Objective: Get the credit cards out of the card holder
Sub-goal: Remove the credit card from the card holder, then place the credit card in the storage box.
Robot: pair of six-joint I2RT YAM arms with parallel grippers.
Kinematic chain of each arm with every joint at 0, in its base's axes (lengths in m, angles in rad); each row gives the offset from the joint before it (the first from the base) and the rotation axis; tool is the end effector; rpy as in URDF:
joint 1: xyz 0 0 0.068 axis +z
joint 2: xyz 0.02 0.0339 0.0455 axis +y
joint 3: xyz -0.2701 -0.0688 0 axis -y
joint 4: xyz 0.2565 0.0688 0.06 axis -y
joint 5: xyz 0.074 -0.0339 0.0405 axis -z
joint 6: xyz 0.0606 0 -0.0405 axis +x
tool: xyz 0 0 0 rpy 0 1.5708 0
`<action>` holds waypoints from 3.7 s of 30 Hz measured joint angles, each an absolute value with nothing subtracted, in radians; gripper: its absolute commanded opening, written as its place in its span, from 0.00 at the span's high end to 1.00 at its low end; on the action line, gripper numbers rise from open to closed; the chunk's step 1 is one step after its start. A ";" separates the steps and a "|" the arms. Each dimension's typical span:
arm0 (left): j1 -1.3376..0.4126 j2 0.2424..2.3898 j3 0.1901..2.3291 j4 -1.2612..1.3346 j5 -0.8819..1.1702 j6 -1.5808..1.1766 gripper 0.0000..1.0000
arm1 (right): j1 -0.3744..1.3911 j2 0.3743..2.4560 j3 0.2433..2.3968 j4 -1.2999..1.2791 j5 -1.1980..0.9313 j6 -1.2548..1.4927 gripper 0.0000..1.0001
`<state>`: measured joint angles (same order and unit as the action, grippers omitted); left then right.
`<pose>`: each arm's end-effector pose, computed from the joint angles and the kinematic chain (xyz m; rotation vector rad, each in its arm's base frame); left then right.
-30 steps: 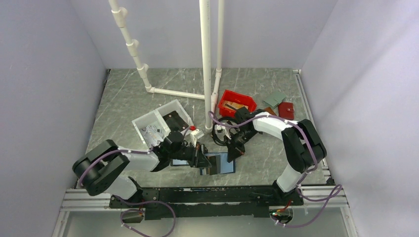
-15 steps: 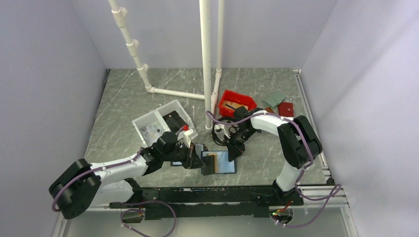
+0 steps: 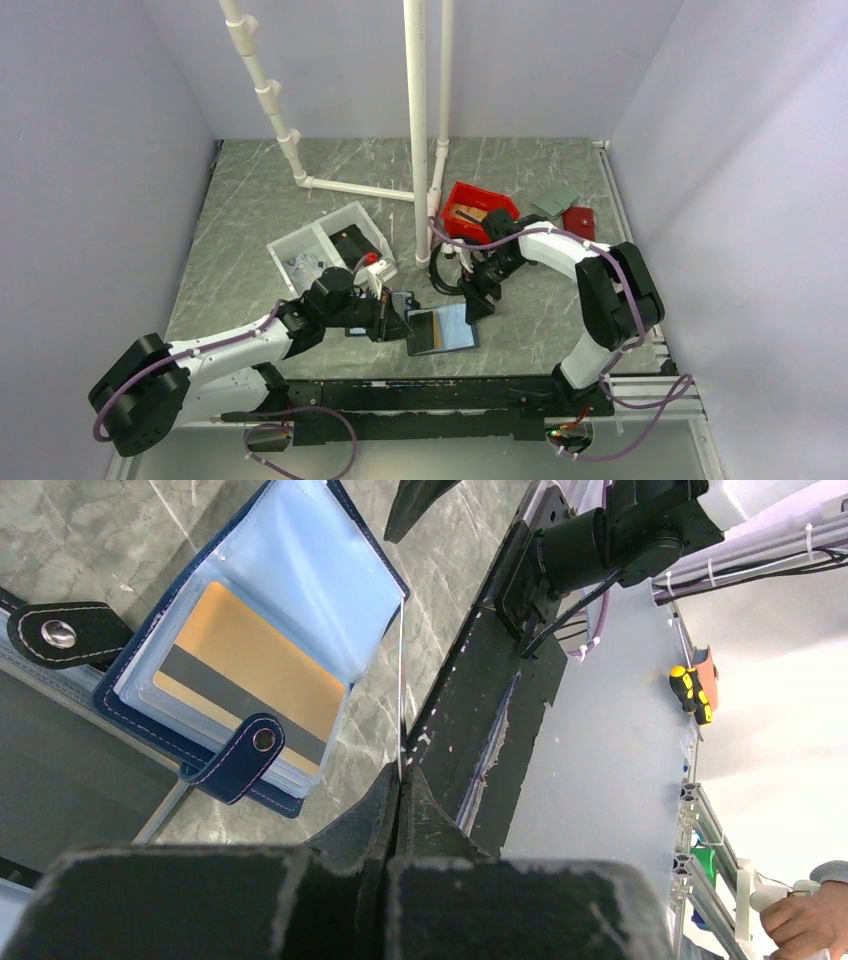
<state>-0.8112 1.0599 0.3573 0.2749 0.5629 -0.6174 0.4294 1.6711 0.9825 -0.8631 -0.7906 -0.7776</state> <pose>0.1394 -0.1937 0.1772 0.6233 2.1616 -1.4150 0.2416 0.1580 0.1490 -1.5799 2.2726 1.1329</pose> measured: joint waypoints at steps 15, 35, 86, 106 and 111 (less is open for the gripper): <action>-0.811 1.150 0.371 0.419 0.578 -0.628 1.00 | 0.372 1.496 0.979 -0.864 -0.844 -0.802 0.28; -0.857 1.241 0.451 0.633 0.524 -0.612 1.00 | 0.321 1.489 0.999 -1.057 -1.268 -0.988 0.29; -0.914 1.172 0.586 0.494 0.210 -1.596 0.14 | 0.314 1.030 0.846 -0.865 -1.042 -1.387 1.00; -0.962 1.317 0.559 0.494 0.117 -1.742 0.29 | 0.309 1.019 0.808 -0.825 -1.050 -1.419 1.00; -0.980 1.382 0.560 0.568 0.118 -1.777 0.37 | 0.309 1.017 0.803 -0.825 -1.058 -1.441 1.00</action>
<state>-0.9802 1.3823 0.5598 0.5678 0.1177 -1.7771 0.3088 1.0168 0.8032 -0.8249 -1.0576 -1.4406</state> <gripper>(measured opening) 0.663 0.009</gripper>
